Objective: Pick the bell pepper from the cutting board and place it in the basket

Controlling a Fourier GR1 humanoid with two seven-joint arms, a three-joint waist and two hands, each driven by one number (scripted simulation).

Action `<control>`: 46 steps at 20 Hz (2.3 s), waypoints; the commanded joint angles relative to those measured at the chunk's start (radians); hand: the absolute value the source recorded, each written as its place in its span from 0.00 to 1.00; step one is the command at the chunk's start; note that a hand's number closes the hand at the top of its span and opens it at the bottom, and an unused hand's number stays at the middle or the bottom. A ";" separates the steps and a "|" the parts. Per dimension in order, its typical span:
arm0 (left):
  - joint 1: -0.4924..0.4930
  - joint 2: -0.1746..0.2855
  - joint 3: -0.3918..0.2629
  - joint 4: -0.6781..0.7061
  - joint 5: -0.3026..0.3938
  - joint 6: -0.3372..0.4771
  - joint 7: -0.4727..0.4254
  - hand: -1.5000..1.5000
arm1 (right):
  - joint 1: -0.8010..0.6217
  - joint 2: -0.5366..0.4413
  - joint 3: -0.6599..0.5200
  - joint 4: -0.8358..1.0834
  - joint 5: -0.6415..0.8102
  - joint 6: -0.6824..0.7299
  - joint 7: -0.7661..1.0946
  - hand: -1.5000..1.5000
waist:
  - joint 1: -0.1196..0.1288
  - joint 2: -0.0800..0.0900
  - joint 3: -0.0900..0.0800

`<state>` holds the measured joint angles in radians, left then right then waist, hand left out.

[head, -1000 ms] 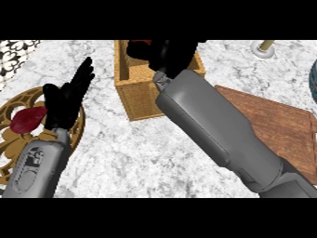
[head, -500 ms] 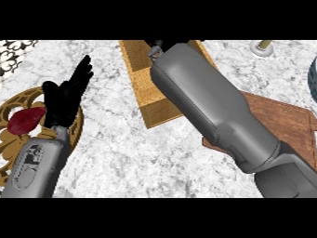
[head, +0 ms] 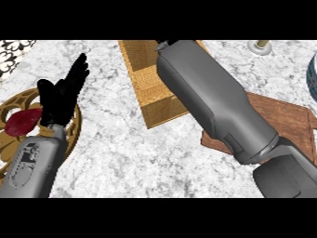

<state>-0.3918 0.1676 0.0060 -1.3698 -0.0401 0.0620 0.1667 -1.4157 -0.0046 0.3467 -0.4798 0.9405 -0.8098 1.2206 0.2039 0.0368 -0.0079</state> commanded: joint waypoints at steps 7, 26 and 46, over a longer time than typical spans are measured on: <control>-0.010 -0.010 0.008 0.009 0.007 0.005 0.000 0.50 | 0.007 0.004 0.027 0.066 -0.091 -0.128 0.166 1.00 | -0.019 -0.007 0.003; -0.011 0.013 0.032 0.031 -0.001 0.010 -0.007 0.50 | -0.133 0.005 0.299 0.266 -0.023 0.403 0.025 1.00 | -0.032 -0.004 0.002; 0.035 0.032 0.057 0.016 0.021 -0.014 -0.022 0.50 | -0.039 0.004 0.288 0.212 -0.207 0.565 0.006 1.00 | -0.060 -0.007 0.004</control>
<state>-0.3516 0.1821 0.0419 -1.3672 -0.0321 0.0596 0.1421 -1.4657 -0.0048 0.6144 -0.2338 0.7478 -0.3043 1.1181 0.1535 0.0322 -0.0043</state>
